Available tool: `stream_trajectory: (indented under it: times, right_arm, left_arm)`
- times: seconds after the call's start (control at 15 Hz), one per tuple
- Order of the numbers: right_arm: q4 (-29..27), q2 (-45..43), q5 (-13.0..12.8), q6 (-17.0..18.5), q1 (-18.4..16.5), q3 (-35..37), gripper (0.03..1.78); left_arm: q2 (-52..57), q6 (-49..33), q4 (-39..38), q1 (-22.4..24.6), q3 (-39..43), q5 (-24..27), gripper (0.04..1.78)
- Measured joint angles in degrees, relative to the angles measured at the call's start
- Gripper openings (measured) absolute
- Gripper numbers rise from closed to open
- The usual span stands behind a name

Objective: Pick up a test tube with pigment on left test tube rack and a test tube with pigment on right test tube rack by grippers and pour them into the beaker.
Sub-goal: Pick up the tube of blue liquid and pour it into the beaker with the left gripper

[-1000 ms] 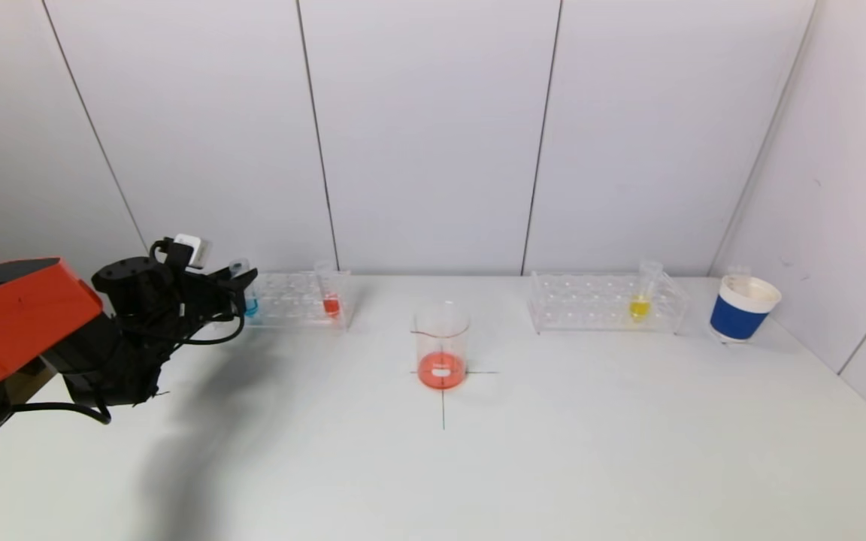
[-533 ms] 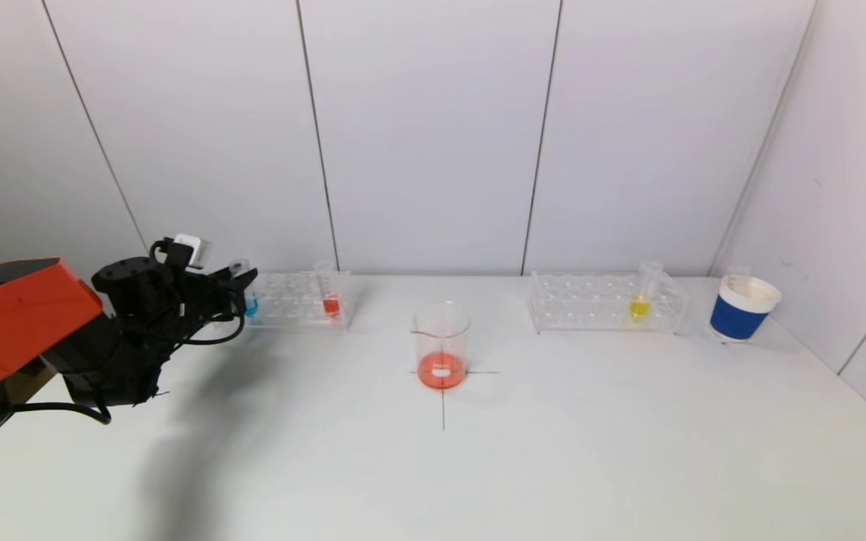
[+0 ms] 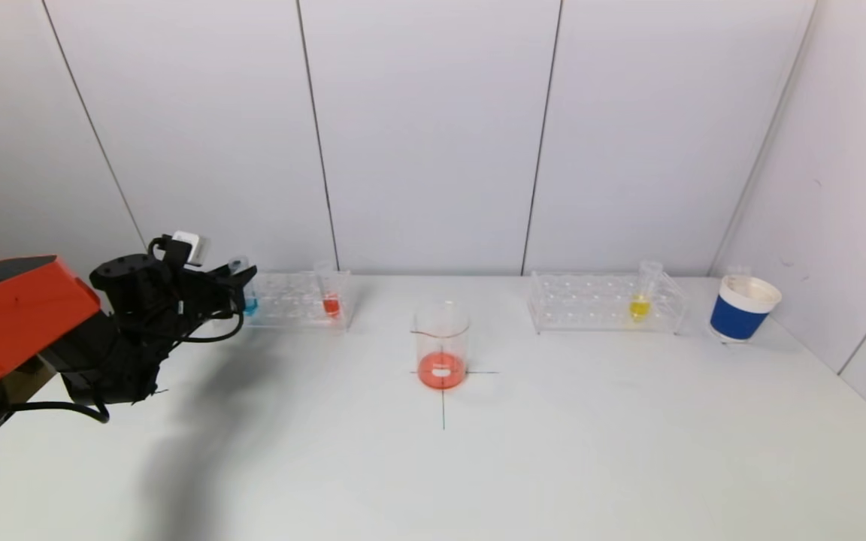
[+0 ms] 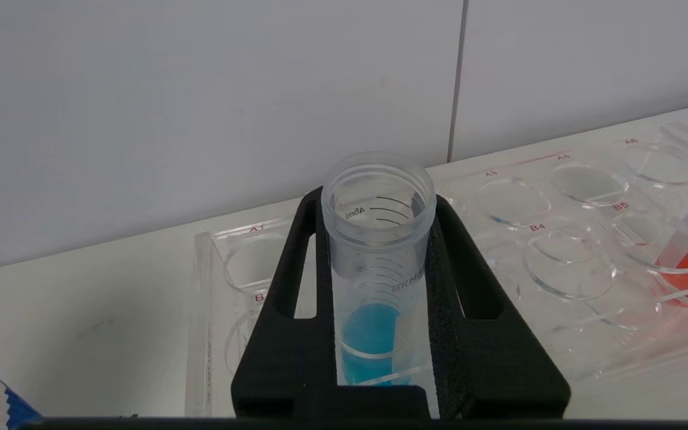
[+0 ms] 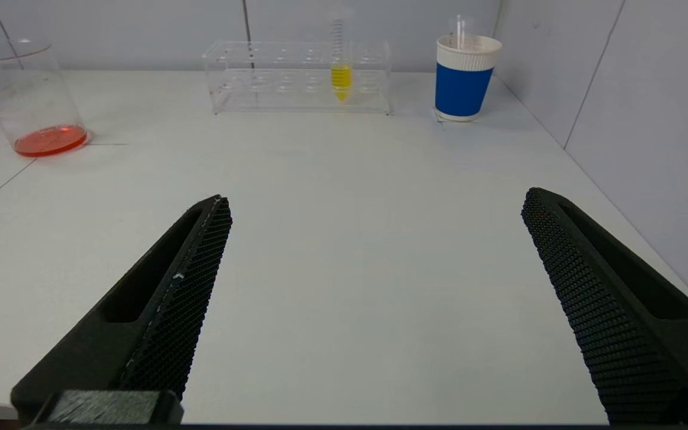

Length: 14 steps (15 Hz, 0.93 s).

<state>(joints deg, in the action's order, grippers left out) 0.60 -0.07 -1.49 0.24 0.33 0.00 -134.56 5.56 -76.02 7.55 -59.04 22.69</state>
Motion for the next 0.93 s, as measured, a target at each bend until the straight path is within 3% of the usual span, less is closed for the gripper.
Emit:
stream_trajectory:
  times: [0.47, 0.93]
  right_arm:
    - [0.0, 0.0, 0.0, 0.0, 0.0, 0.0, 1.77]
    - [0.0, 0.0, 0.0, 0.0, 0.0, 0.0, 1.77]
  left_arm:
    - [7.4, -0.1, 7.1, 0.0, -2.2, 0.0, 0.45]
    - [15.6, -0.1, 19.8, -0.5, -10.8, 0.0, 0.45]
